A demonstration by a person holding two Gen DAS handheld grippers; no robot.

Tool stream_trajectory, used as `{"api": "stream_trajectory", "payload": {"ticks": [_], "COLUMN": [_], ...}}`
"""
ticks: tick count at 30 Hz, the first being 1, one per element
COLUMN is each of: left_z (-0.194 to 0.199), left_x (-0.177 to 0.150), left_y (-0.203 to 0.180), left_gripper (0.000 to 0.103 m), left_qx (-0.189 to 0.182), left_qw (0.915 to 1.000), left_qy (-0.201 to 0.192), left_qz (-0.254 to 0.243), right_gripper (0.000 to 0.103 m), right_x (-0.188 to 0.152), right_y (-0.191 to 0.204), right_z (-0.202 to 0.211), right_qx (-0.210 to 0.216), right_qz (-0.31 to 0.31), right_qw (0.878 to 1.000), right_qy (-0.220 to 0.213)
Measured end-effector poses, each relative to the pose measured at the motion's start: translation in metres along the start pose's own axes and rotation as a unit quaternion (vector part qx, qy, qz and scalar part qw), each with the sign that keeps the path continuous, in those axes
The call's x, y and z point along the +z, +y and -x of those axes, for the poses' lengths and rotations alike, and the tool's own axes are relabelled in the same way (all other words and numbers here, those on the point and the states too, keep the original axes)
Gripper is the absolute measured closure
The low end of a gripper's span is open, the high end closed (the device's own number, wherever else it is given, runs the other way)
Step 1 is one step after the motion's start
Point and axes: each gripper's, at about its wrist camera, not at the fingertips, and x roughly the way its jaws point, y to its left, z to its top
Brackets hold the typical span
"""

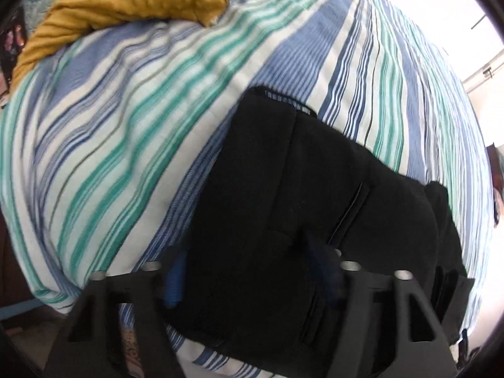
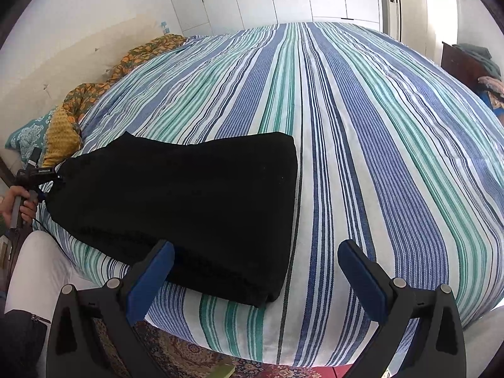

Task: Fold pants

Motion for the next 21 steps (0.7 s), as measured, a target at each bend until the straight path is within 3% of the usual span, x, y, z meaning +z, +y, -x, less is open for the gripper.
{"api": "stream_trajectory", "payload": {"ticks": [1, 4, 6, 9, 14, 17, 19, 20, 21], "left_z": [0.005, 0.031, 0.054, 0.098, 0.143, 0.136, 0.118, 0.107, 0.094], "left_x": [0.000, -0.003, -0.006, -0.020, -0.058, -0.085, -0.107, -0.114, -0.126], "left_y": [0.001, 0.000, -0.009, -0.047, -0.171, -0.259, -0.325, -0.355, -0.383], "left_gripper": [0.067, 0.088, 0.090, 0.095, 0.095, 0.091, 0.081, 0.074, 0.057], "left_qx": [0.000, -0.009, -0.024, -0.130, -0.177, -0.152, -0.096, -0.069, -0.046], "left_qw": [1.0000, 0.9997, 0.9988, 0.9901, 0.9800, 0.9759, 0.9703, 0.9677, 0.9646], "left_qy": [-0.003, -0.017, -0.029, -0.041, -0.043, -0.051, -0.063, -0.064, -0.058], "left_qz": [0.002, 0.015, 0.031, 0.032, -0.079, -0.148, -0.213, -0.234, -0.253], "right_gripper": [0.001, 0.001, 0.001, 0.001, 0.001, 0.001, 0.001, 0.001, 0.001], "right_x": [0.000, 0.002, 0.004, 0.007, 0.011, 0.013, 0.013, 0.013, 0.012], "right_y": [0.000, -0.001, 0.000, -0.002, -0.011, -0.024, -0.034, -0.039, -0.045], "right_z": [0.001, 0.001, 0.001, 0.002, 0.004, 0.004, 0.003, 0.002, 0.002], "right_qx": [0.001, -0.006, -0.004, 0.014, 0.040, 0.050, 0.051, 0.051, 0.051], "right_qz": [-0.002, -0.003, -0.002, -0.011, -0.044, -0.077, -0.103, -0.117, -0.132], "right_qw": [1.000, 1.000, 1.000, 1.000, 0.998, 0.995, 0.993, 0.992, 0.990], "right_qy": [-0.002, -0.005, -0.008, -0.016, -0.024, -0.028, -0.027, -0.025, -0.023]}}
